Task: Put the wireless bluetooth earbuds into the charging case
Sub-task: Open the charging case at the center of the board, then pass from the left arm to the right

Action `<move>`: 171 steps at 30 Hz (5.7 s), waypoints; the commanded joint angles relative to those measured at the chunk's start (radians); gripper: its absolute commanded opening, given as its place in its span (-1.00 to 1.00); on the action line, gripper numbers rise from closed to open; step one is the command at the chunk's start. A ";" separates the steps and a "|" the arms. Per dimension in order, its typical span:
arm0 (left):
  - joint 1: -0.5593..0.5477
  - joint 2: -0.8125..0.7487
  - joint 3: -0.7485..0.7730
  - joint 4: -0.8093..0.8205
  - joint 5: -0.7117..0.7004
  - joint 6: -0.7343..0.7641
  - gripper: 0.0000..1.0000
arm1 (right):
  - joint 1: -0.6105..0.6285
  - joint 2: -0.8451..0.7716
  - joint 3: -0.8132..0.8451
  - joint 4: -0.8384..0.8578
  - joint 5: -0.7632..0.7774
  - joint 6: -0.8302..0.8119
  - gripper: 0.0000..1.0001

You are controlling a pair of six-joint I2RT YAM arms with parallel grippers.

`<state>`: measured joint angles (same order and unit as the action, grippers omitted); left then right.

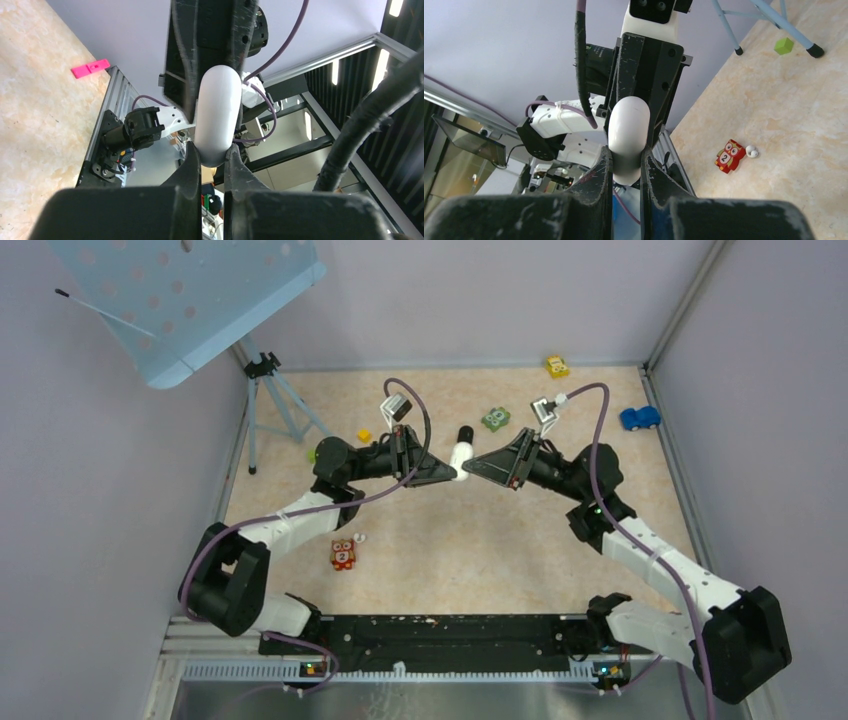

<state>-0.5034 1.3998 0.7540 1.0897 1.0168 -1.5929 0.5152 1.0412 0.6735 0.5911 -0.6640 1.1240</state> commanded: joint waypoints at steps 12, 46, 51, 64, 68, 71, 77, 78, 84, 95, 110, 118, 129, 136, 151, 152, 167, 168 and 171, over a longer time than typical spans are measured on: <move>-0.003 -0.040 0.031 0.050 -0.033 0.012 -1.00 | -0.008 -0.045 -0.067 0.058 0.054 0.041 0.05; 0.040 0.074 0.099 0.423 0.108 -0.334 -1.00 | -0.101 0.008 -0.129 0.585 -0.156 0.198 0.34; 0.078 0.125 0.104 0.411 0.123 -0.287 -1.00 | -0.101 0.075 -0.125 0.668 -0.154 0.210 0.35; 0.162 0.437 0.309 0.703 0.207 -0.541 -1.00 | -0.175 0.313 -0.068 0.902 -0.169 0.305 0.36; 0.189 0.441 0.323 0.703 0.212 -0.549 -1.00 | -0.184 0.395 -0.045 0.967 -0.174 0.342 0.36; 0.206 0.440 0.337 0.703 0.207 -0.559 -1.00 | -0.185 0.447 -0.024 1.010 -0.169 0.361 0.36; 0.211 0.427 0.337 0.702 0.192 -0.569 -1.00 | -0.183 0.567 0.052 1.133 -0.139 0.454 0.36; 0.211 0.426 0.335 0.702 0.192 -0.570 -1.00 | -0.184 0.575 0.065 1.133 -0.136 0.450 0.36; 0.210 0.418 0.332 0.703 0.182 -0.570 -1.00 | -0.181 0.637 0.133 1.134 -0.146 0.457 0.36; 0.211 0.412 0.337 0.703 0.176 -0.575 -1.00 | -0.131 0.710 0.192 1.134 -0.131 0.455 0.32; 0.213 0.414 0.333 0.702 0.177 -0.574 -1.00 | -0.115 0.726 0.201 1.135 -0.102 0.454 -0.03; 0.212 0.408 0.323 0.703 0.175 -0.569 -1.00 | -0.113 0.744 0.221 1.135 -0.096 0.468 -0.09; 0.220 0.405 0.321 0.703 0.179 -0.570 -1.00 | -0.109 0.745 0.222 1.134 -0.097 0.472 -0.26; 0.228 0.404 0.320 0.702 0.181 -0.570 -1.00 | -0.109 0.732 0.202 1.135 -0.100 0.473 -0.33; 0.227 0.398 0.323 0.703 0.197 -0.568 -1.00 | -0.098 0.746 0.241 1.136 -0.140 0.508 -0.31; 0.227 0.397 0.324 0.703 0.199 -0.570 -1.00 | -0.097 0.746 0.244 1.135 -0.146 0.512 -0.31; 0.227 0.393 0.324 0.702 0.207 -0.573 -1.00 | -0.095 0.757 0.252 1.135 -0.143 0.529 -0.50; 0.227 0.394 0.324 0.703 0.207 -0.573 -1.00 | -0.096 0.757 0.250 1.135 -0.143 0.529 -0.51; 0.228 0.393 0.324 0.703 0.205 -0.576 -1.00 | -0.096 0.757 0.245 1.135 -0.141 0.530 -0.61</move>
<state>-0.2798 1.8431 1.0626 1.5108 1.2213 -2.0911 0.4076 1.7943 0.8867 1.5002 -0.8066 1.6608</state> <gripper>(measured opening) 0.222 0.248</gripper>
